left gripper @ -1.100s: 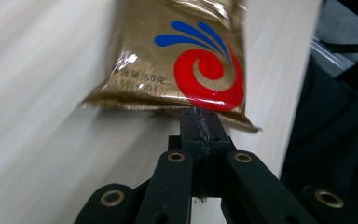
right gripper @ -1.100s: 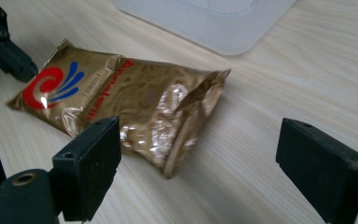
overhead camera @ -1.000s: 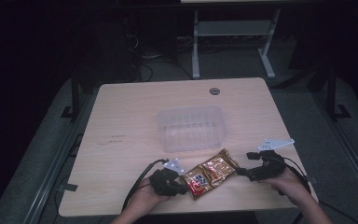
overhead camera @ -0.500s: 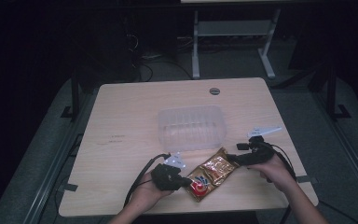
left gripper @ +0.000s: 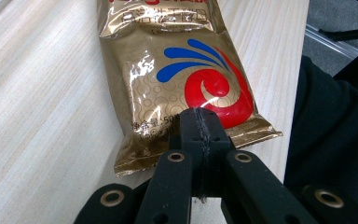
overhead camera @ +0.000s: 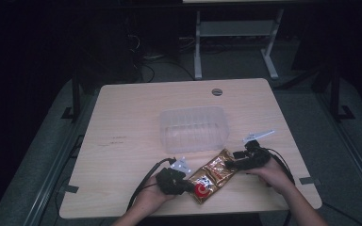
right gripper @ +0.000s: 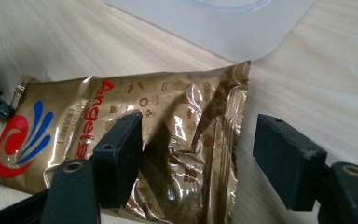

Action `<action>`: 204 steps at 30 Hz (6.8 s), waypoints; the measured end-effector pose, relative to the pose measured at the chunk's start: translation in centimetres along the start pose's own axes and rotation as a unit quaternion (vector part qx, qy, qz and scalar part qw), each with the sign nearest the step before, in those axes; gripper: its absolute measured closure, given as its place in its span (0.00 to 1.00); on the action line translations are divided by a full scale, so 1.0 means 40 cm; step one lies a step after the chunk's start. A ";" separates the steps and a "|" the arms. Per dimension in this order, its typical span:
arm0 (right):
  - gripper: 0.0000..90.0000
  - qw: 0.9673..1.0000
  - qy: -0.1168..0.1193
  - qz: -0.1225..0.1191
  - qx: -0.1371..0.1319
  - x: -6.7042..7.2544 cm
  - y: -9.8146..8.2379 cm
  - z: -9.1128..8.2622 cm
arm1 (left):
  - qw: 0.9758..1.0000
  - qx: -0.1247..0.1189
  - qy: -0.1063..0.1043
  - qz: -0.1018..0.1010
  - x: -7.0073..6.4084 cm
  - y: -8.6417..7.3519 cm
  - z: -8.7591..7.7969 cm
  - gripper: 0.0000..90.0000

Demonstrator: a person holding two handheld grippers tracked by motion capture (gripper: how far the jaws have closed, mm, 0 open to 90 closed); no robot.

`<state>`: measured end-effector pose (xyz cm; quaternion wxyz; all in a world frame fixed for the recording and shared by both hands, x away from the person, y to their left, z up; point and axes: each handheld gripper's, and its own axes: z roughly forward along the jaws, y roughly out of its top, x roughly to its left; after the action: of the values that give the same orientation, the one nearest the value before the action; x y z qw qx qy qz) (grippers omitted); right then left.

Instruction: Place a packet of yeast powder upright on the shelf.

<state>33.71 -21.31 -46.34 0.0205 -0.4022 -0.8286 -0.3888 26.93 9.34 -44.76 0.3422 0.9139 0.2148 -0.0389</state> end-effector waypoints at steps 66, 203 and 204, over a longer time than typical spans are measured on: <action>1.00 0.982 0.104 -0.095 -0.124 0.094 0.061 -0.142 | 0.999 -0.029 0.008 -0.029 0.052 -0.035 -0.078 0.94; 1.00 0.987 0.014 -0.107 -0.122 0.112 0.287 -0.190 | 0.998 -0.016 0.040 -0.034 0.093 -0.086 -0.114 0.38; 1.00 0.987 0.020 -0.110 -0.116 0.113 0.276 -0.182 | 0.998 -0.016 0.041 -0.033 0.093 -0.087 -0.114 0.38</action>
<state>36.16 -19.07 -32.78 -0.0532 -0.3002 -0.8164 -0.4904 28.50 15.98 -44.20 0.3462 0.9015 0.2595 -0.0098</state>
